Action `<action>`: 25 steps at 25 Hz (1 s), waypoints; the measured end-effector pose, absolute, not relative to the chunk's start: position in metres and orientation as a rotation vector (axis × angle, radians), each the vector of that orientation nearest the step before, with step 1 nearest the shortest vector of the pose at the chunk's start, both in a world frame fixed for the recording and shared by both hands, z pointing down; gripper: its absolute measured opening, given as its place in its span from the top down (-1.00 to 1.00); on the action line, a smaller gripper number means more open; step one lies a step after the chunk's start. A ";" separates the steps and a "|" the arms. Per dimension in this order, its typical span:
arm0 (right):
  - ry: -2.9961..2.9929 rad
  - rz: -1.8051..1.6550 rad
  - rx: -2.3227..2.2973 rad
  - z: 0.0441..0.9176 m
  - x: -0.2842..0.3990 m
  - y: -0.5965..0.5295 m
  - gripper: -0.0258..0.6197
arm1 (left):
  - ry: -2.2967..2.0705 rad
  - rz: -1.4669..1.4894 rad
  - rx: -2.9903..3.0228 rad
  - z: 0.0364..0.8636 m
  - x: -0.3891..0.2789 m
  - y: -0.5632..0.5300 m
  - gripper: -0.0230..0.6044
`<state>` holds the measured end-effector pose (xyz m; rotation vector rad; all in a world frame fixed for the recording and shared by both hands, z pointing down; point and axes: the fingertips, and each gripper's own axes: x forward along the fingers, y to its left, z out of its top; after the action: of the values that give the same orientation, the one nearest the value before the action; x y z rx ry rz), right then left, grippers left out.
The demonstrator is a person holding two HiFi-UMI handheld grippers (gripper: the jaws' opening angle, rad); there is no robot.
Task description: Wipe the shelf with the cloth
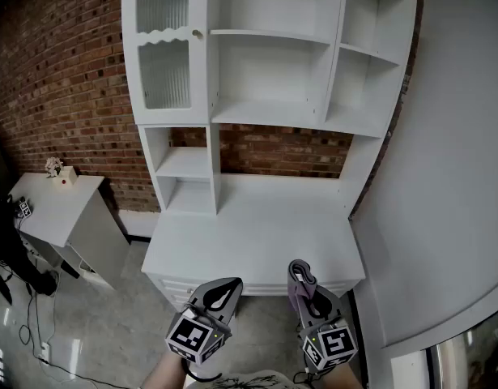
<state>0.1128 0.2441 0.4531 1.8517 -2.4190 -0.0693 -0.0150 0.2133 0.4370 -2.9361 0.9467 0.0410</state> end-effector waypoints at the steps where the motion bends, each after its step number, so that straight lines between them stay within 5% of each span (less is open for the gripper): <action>1: -2.420 -0.075 1.850 0.453 0.112 0.243 0.71 | 0.946 0.041 -2.937 0.438 -0.015 0.212 0.91; 25: -2.403 0.077 1.935 0.471 0.070 0.183 0.69 | 0.981 0.003 -2.970 0.458 -0.067 0.158 0.91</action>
<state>0.0699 0.1833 0.4712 1.9354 -2.4030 0.0773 -0.0674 0.1578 0.4580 -2.9697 0.9807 0.0025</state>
